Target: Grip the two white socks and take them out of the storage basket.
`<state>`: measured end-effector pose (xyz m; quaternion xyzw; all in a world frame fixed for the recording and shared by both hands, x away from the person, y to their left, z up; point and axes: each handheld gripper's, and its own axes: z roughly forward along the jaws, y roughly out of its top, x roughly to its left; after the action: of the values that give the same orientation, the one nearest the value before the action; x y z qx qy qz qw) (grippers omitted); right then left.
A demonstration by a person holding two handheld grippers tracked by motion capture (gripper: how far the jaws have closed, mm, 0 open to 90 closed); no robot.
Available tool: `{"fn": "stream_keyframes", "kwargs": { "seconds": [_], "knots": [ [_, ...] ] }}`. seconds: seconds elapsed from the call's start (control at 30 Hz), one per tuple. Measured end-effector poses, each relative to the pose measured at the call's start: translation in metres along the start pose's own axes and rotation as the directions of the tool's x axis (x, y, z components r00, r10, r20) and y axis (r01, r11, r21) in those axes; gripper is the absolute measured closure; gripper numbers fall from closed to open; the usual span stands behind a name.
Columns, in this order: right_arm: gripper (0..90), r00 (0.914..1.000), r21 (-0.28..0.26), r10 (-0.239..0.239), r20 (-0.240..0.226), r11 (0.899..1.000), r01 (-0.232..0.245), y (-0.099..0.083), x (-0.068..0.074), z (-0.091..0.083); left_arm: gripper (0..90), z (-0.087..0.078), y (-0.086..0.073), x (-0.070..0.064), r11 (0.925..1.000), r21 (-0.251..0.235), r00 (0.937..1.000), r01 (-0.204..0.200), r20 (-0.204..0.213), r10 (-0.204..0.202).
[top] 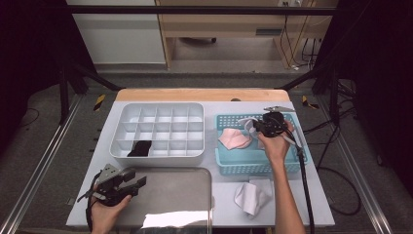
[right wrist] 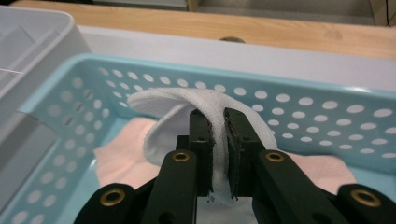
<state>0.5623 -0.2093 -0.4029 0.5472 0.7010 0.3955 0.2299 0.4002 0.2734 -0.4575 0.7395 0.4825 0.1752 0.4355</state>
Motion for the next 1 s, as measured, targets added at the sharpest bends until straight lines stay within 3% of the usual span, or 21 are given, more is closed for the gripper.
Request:
{"fn": "stream_keyframes", "kwargs": {
  "seconds": [0.1,0.2,0.67,0.9,1.0],
  "knots": [
    [82.4,0.9999,-0.030,-0.010,-0.011,0.999,0.010,0.002,0.002,-0.010,44.5,0.000,0.000,0.000,1.0000,0.001,1.0000,0.000,0.000,0.000],
    [82.4,0.9988,-0.078,-0.027,-0.041,0.997,0.024,0.005,0.006,-0.030,44.5,0.001,0.000,0.000,1.0000,0.003,1.0000,-0.001,0.000,0.001],
    [82.3,0.9872,-0.171,-0.105,-0.120,0.982,0.084,0.002,0.028,-0.083,46.1,0.000,0.000,-0.002,1.0000,0.001,1.0000,-0.001,0.005,0.001],
    [82.2,0.9756,-0.216,-0.143,-0.166,0.971,0.105,-0.007,0.042,-0.113,49.8,-0.002,0.001,-0.004,1.0000,-0.007,0.9999,-0.004,0.013,0.004],
    [82.1,0.9689,-0.231,-0.143,-0.202,0.968,0.095,-0.019,0.046,-0.126,52.7,-0.004,0.002,-0.004,0.9998,-0.021,0.9999,0.002,0.016,-0.001]
  ]
}}
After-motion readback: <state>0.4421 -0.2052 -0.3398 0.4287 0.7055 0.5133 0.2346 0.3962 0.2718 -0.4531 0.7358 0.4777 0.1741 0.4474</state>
